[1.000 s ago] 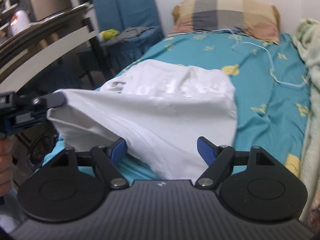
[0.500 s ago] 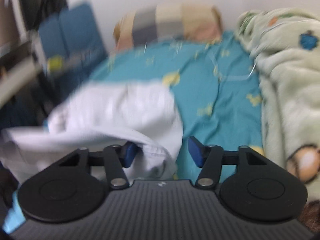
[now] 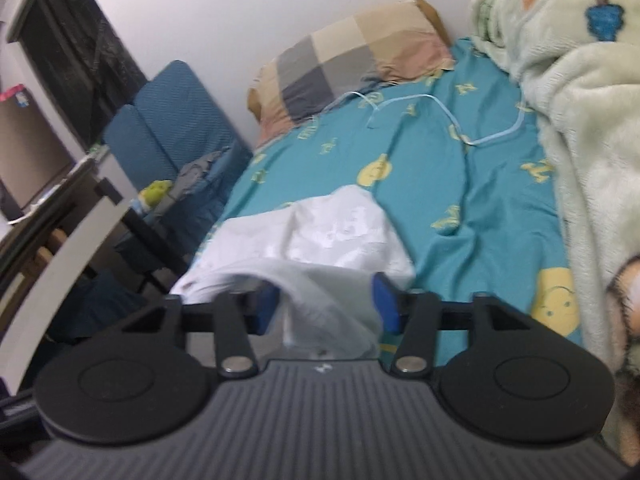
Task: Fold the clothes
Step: 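Grasp the shirt hem with the right gripper while the left gripper holds its edge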
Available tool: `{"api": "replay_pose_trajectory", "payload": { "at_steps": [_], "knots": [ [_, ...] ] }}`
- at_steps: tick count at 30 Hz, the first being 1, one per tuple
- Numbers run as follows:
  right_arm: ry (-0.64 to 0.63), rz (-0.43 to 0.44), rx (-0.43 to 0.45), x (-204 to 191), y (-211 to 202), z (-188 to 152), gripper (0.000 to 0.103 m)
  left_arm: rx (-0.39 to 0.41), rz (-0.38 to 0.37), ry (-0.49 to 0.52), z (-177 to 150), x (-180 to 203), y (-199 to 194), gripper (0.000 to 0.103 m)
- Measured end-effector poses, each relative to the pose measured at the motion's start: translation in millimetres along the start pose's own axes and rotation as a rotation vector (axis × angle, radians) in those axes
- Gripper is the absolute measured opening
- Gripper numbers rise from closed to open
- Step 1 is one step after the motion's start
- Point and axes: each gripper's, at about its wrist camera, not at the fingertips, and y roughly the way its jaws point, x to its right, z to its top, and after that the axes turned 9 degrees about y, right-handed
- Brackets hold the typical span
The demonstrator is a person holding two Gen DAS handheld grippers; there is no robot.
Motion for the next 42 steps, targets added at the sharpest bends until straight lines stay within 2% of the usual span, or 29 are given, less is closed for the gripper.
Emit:
{"api": "replay_pose_trajectory", "payload": {
  "at_steps": [1, 2, 5, 8, 9, 10, 13, 15, 18, 23, 26, 29, 30, 33, 35, 37, 42],
  "knots": [
    [-0.009, 0.008, -0.003, -2.4, -0.1, 0.1, 0.02, -0.006, 0.005, 0.002, -0.4, -0.4, 1.1, 0.009],
    [-0.019, 0.013, -0.006, -4.5, 0.2, 0.0, 0.015, -0.012, 0.011, 0.009, -1.1, 0.0, 2.1, 0.009],
    [-0.046, 0.014, -0.019, -7.8, 3.2, -0.6, 0.012, -0.027, 0.034, 0.039, -3.1, 3.2, 4.6, 0.018],
    [-0.007, 0.027, -0.048, -2.7, 6.8, 1.6, 0.011, -0.039, 0.059, 0.089, -5.4, 9.7, 6.0, 0.025],
    [0.002, 0.027, -0.055, -0.8, 7.4, 2.2, 0.011, -0.043, 0.065, 0.118, -6.3, 13.5, 6.1, 0.033],
    [0.012, 0.026, -0.062, 1.2, 7.9, 2.8, 0.011, -0.044, 0.074, 0.153, -7.3, 18.4, 5.7, 0.041],
    [0.041, 0.03, -0.08, 6.1, 9.0, 4.5, 0.011, -0.047, 0.135, 0.322, -12.5, 42.0, 3.9, 0.056],
    [0.06, 0.04, -0.088, 8.3, 9.1, 5.2, 0.011, -0.036, 0.171, 0.447, -18.8, 60.3, 2.3, 0.061],
    [0.075, 0.056, -0.098, 10.2, 8.2, 7.1, 0.011, -0.028, 0.197, 0.604, -30.1, 86.2, 6.6, 0.063],
    [0.098, 0.069, -0.123, 14.6, 7.3, 10.5, 0.011, -0.069, 0.175, 0.814, -55.0, 127.8, 31.9, 0.061],
    [0.115, 0.071, -0.138, 17.8, 6.8, 11.9, 0.011, -0.078, 0.206, 0.951, -74.2, 148.5, 50.9, 0.06],
    [0.14, 0.066, -0.144, 21.9, 6.0, 13.1, 0.011, -0.094, 0.278, 1.074, -94.5, 160.2, 73.6, 0.051],
    [0.148, 0.065, -0.145, 23.2, 6.0, 13.6, 0.011, -0.103, 0.299, 1.098, -99.9, 161.4, 81.0, 0.042],
    [0.162, 0.063, -0.148, 26.1, 7.0, 14.9, 0.011, -0.124, 0.346, 1.094, -106.0, 155.7, 96.9, 0.029],
    [0.164, 0.059, -0.149, 26.8, 7.0, 14.6, 0.011, -0.113, 0.378, 1.092, -106.2, 151.4, 101.3, 0.025],
    [0.163, 0.056, -0.15, 27.3, 6.7, 14.0, 0.011, -0.098, 0.398, 1.075, -104.5, 147.8, 101.9, 0.015],
    [0.155, 0.048, -0.156, 27.2, 6.8, 13.9, 0.011, -0.074, 0.365, 0.986, -88.3, 140.0, 90.0, 0.008]
  ]
}}
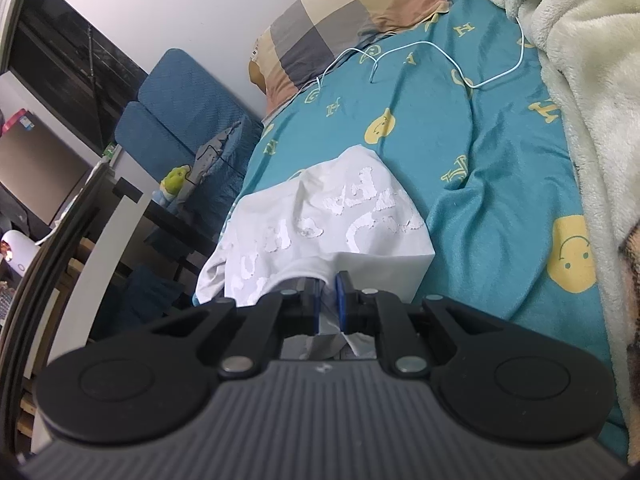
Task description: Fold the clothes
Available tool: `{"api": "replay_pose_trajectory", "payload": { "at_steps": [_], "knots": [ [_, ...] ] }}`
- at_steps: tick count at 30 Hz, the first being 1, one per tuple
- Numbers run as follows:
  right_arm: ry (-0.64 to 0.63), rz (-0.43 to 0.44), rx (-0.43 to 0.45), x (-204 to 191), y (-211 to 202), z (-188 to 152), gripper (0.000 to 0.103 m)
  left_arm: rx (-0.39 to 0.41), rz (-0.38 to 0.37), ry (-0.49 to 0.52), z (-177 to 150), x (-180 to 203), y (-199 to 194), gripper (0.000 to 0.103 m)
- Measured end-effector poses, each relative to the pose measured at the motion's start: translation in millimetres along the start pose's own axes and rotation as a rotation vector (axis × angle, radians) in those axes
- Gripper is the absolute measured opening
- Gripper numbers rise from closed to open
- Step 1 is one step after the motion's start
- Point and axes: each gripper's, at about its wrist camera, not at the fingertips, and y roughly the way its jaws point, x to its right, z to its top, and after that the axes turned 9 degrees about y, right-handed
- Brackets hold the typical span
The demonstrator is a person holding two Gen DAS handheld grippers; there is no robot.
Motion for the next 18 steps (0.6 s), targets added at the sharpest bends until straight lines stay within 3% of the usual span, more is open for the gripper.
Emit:
{"api": "replay_pose_trajectory", "payload": {
  "at_steps": [4, 12, 18],
  "knots": [
    [-0.012, -0.015, -0.014, 0.1, 1.2, -2.0, 0.012, 0.039, -0.048, -0.102, 2.0, -19.1, -19.6, 0.006],
    [-0.064, -0.024, -0.052, -1.8, 2.7, -10.4, 0.013, 0.074, -0.17, -0.41, -6.4, -71.0, -42.5, 0.006],
    [-0.263, -0.005, -0.008, -27.5, -6.5, -22.5, 0.013, 0.081, -0.241, -0.549, -15.4, -93.9, -47.2, 0.006]
  ]
}}
